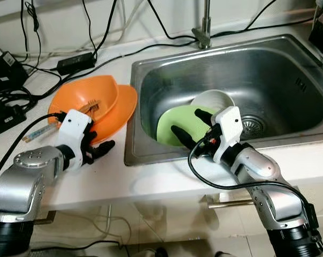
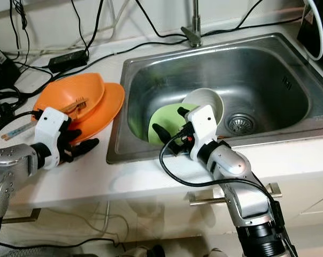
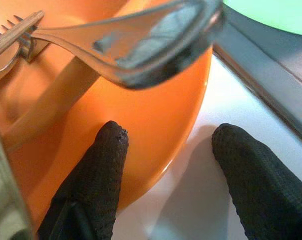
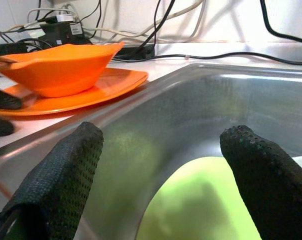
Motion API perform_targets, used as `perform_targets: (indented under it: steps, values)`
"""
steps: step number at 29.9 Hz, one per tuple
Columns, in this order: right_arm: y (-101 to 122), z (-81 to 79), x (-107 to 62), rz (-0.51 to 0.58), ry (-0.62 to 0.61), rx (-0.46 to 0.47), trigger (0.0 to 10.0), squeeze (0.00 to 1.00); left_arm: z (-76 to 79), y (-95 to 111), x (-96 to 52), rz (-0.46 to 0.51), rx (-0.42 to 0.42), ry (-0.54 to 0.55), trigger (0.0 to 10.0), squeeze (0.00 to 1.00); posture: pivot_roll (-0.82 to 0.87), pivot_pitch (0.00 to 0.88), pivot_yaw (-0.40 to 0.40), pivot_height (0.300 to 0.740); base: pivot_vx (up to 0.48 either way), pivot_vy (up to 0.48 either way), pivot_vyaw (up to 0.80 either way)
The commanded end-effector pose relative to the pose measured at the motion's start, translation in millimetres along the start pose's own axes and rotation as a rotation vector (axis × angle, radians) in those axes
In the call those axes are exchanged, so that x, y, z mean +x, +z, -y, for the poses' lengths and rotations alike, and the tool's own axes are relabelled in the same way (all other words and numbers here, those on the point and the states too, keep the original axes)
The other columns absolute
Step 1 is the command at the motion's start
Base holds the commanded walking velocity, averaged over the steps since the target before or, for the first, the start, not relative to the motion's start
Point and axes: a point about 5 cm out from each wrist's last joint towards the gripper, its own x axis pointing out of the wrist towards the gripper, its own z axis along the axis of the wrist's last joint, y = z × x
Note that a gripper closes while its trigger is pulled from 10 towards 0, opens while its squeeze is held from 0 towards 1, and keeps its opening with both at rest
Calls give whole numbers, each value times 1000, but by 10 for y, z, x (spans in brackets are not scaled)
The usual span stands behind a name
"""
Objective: Kitchen organization
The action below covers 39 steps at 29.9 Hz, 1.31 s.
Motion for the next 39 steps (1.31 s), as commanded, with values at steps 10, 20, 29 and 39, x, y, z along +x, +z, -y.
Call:
perform_targets:
  steps: [10,20,29,39]
  values:
    - [19,-23,91,27,20,-9,10000,0,145,-121,-189,-76,-7,-57,10000,0,54,56,210,740,0,0,0]
    - [7,-9,138,35,26,-15,10000,0,189,-43,-296,-74,37,-47,10000,0,64,36,201,740,0,0,0]
    - [9,11,187,39,34,-22,10000,0,27,284,-353,28,144,26,10000,0,59,23,185,740,0,0,0]
    - [2,48,208,40,34,-32,10000,0,82,486,-466,49,219,-58,10000,0,58,17,174,740,0,0,0]
